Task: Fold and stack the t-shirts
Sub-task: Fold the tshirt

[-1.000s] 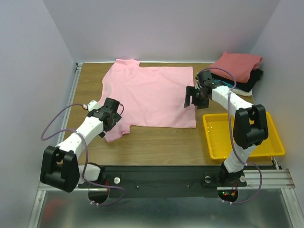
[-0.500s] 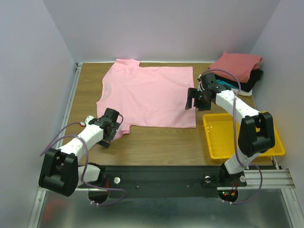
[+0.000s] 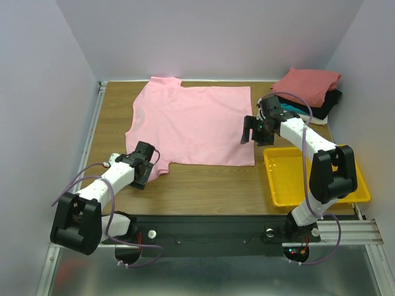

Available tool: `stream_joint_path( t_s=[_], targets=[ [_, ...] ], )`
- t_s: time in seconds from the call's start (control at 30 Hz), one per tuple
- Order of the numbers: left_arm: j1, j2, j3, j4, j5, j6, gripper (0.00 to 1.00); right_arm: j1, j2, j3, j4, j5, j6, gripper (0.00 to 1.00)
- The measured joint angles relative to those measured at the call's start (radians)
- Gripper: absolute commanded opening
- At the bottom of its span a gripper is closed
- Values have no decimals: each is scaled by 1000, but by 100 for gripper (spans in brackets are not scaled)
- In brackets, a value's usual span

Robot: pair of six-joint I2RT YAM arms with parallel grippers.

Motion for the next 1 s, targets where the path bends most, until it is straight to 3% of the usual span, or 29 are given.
stream_joint_path(
  t_s=[0.67, 0.77, 0.93, 1.0],
  targets=[
    [0, -58, -51, -45, -13, -72, 45, 0, 1, -87, 14, 11, 42, 83],
    [0, -40, -51, -31, -13, -66, 34, 0, 1, -91, 14, 12, 47, 83],
    [1, -13, -51, -5, -16, -45, 7, 0, 3, -91, 18, 9, 43, 83],
    [2, -8, -51, 3, -16, -36, 0, 0, 7, -91, 19, 8, 39, 83]
  ],
)
